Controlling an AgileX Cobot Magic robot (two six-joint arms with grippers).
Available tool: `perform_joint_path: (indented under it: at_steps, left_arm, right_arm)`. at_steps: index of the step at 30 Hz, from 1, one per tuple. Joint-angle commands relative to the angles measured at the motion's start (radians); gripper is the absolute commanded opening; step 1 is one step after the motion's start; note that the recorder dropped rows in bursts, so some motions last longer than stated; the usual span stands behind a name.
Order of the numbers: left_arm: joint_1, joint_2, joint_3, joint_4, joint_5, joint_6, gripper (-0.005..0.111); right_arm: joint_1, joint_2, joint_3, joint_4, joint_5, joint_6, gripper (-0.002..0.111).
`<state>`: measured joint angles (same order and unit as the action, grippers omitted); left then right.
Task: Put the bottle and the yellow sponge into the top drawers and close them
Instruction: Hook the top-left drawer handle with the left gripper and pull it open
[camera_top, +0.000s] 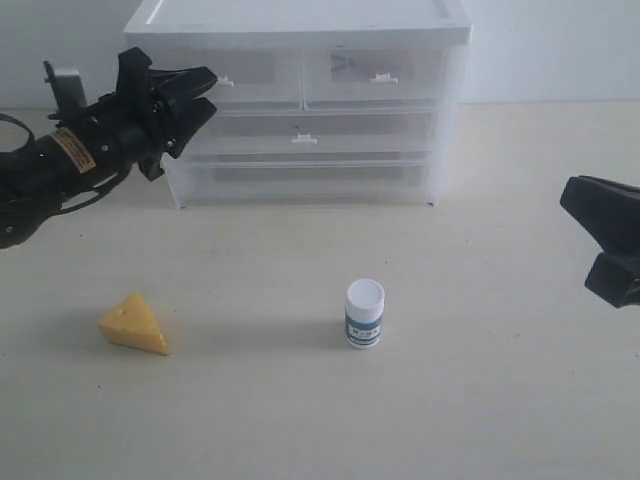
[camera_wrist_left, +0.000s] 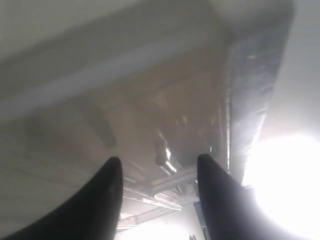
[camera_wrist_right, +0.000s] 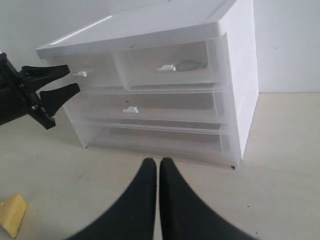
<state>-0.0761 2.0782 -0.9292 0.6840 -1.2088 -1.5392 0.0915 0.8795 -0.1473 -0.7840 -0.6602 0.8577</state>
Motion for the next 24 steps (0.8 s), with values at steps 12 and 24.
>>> perform_joint_path:
  at_steps: [12,24]
  left_arm:
    - [-0.018,0.059,-0.11,-0.015,-0.012,-0.107,0.017]
    - [-0.036,0.03,-0.049,0.031,-0.012,0.076,0.004]
  right_arm:
    - [-0.001,0.0,-0.007,-0.01,-0.009,-0.005,0.002]
    - [-0.001,0.0,-0.007,-0.012,-0.009,-0.005,0.002]
